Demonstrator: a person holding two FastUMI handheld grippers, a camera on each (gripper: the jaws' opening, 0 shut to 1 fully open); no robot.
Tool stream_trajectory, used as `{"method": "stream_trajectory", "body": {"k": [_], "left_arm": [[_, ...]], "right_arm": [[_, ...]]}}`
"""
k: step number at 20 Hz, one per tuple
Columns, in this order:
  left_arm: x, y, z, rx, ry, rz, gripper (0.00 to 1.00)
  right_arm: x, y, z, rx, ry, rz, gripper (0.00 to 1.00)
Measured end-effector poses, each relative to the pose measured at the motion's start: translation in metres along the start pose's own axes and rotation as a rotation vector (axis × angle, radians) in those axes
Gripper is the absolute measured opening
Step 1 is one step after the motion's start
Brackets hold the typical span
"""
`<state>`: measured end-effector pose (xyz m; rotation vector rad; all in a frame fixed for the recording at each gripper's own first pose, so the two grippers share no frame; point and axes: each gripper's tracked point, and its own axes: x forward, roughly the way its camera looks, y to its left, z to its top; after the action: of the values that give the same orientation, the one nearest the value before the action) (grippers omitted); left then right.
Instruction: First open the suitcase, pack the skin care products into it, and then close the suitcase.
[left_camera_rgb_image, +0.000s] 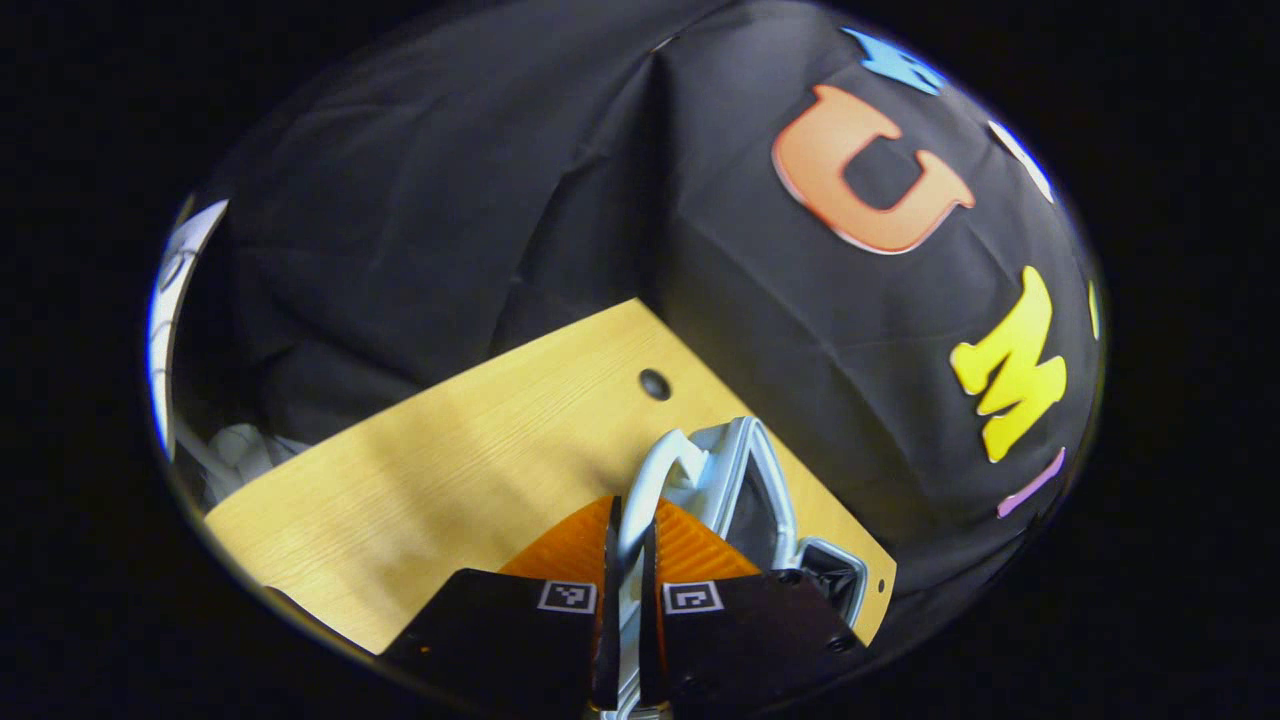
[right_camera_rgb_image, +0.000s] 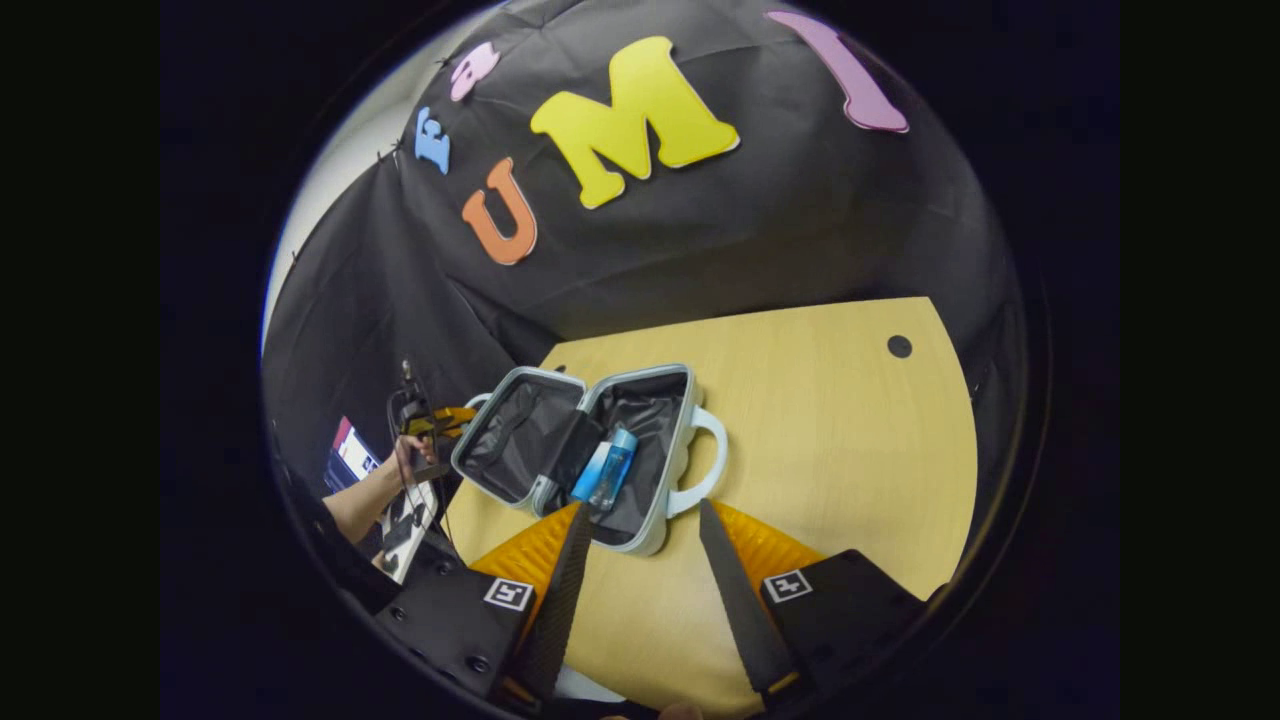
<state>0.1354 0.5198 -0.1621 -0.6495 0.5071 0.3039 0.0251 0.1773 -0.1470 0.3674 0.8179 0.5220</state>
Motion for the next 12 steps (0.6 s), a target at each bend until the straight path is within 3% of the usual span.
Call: {"method": "stream_trajectory", "body": {"k": [3,6,9,12], "left_arm": [[-0.043,-0.085,0.009,0.084,-0.078,-0.070,0.10],[-0.076,-0.176,-0.014,0.148,-0.147,-0.131,0.10],[-0.093,-0.245,-0.059,0.258,-0.197,-0.125,0.10],[-0.099,-0.295,-0.103,0.385,-0.254,-0.101,0.10]], "right_arm": [[-0.025,-0.022,0.011,0.006,-0.093,-0.042,0.66],[-0.057,-0.064,0.034,-0.038,-0.250,-0.181,0.65],[-0.097,-0.092,0.060,-0.107,-0.400,-0.302,0.65],[-0.124,-0.113,0.064,-0.111,-0.473,-0.357,0.65]]}}
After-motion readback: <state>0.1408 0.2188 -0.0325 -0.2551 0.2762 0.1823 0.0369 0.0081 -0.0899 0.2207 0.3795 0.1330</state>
